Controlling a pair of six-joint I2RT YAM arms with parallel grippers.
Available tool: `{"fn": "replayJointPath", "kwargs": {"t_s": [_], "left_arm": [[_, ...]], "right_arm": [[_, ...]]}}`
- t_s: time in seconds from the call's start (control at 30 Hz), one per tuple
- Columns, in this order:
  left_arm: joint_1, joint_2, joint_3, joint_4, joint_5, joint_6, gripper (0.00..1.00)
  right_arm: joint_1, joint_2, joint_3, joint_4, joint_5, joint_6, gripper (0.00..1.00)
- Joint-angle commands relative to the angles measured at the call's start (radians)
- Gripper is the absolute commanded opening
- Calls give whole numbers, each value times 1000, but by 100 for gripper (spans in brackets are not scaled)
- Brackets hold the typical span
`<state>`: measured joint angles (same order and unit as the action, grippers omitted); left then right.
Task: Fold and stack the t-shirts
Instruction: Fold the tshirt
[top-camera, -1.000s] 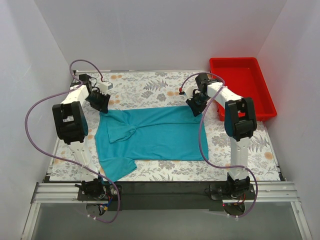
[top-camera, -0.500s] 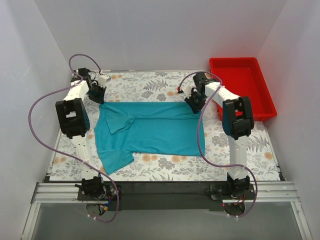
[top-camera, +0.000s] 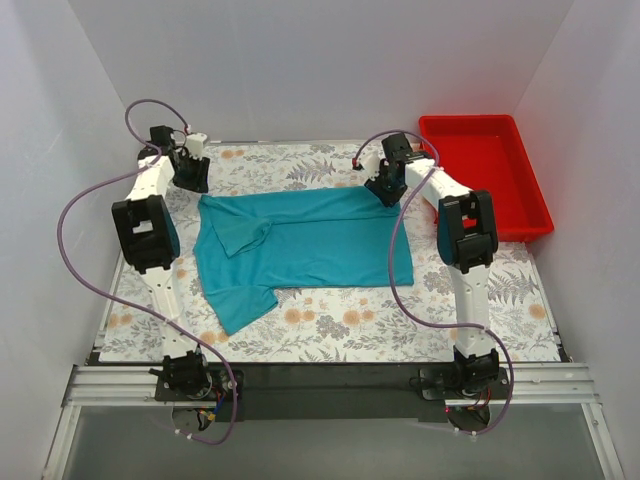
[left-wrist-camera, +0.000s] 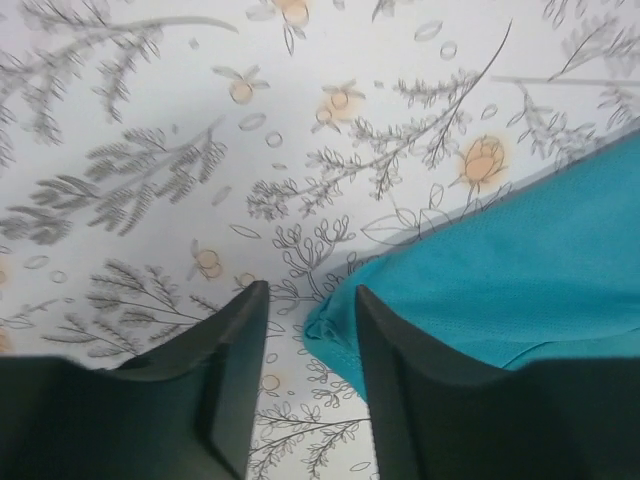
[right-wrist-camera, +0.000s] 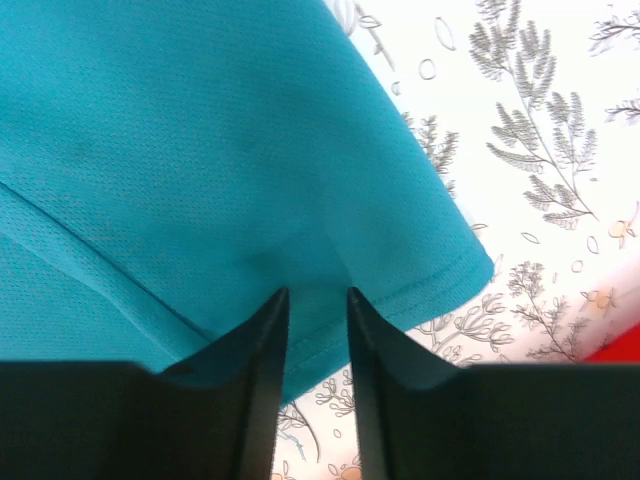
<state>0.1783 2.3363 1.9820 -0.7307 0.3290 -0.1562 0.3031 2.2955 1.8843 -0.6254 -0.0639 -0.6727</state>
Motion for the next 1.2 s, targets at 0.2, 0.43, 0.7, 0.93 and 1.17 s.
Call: {"fn": "replayJointPath", "kwargs": {"t_s": [0.2,0.43,0.7,0.93,1.17], "left_arm": [[32,-379,-168,-159,258,69,55],[24,-695,-595,-315,361,253,63],[-55,-926,-923,-323,292,294,57],[-129,-1068,-1089,-296,199,284,56],[-135,-1092,-1128,-295,162,282,57]], "right_arm": [[2,-323,-118,-94,-171,-44,76],[43,-560,-446,-292,-235,-180,70],[77,-694,-777,-209,-137,-220,49],[83,-682,-853,-119,-113,-225,47],[108,-663,-879,-79,-117,-214,44]]}}
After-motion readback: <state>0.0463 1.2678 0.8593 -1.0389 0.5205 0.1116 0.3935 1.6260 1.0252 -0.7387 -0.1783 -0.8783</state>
